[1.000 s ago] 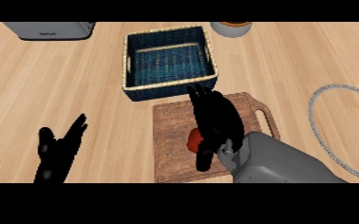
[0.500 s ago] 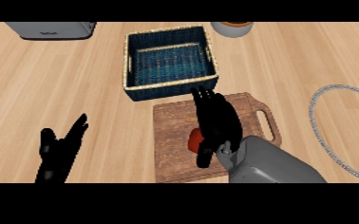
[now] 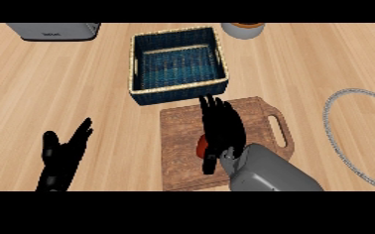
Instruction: Pick the bell pepper from the cutting board and place it in the basket
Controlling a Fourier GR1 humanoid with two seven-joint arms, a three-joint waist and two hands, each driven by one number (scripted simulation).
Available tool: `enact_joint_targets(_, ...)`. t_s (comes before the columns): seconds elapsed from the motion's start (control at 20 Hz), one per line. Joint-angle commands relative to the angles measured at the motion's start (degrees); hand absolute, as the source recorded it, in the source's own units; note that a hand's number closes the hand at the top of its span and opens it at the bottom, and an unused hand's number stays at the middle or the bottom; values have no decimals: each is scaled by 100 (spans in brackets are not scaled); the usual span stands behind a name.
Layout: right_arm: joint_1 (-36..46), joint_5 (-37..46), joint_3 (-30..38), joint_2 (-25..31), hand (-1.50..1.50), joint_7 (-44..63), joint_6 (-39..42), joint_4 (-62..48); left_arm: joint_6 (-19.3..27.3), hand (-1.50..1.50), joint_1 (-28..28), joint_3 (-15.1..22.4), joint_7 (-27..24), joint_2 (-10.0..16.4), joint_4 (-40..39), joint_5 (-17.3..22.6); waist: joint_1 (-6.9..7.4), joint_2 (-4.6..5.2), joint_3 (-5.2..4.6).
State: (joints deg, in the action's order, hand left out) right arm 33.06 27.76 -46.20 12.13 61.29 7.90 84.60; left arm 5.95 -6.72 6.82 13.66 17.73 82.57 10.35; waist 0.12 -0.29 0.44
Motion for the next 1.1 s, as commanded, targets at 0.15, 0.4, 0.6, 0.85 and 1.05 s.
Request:
enact_joint_targets(0.15,-299,117,-7,-255,-150,645,546,-217,-24,0,-245,32,-164,-144,-226,-139,3,22,-48)
enact_joint_targets(0.4,-386,478,236,-392,-150,102,485,-537,-141,0,121,-152,142,-95,-381,-119,-10,29,-46)
enact_joint_targets(0.6,-431,885,164,-918,-150,278,342,-752,-232,0,-83,-192,-24,-141,-392,-125,11,29,-47)
enact_joint_targets(0.85,-664,1170,413,-806,-150,-451,140,-1306,-79,0,139,-160,143,-328,-347,-311,9,38,-45)
enact_joint_targets(1.05,-773,1451,261,-563,150,-907,304,-1113,-404,0,-93,-345,104,-123,-289,-160,18,32,-44)
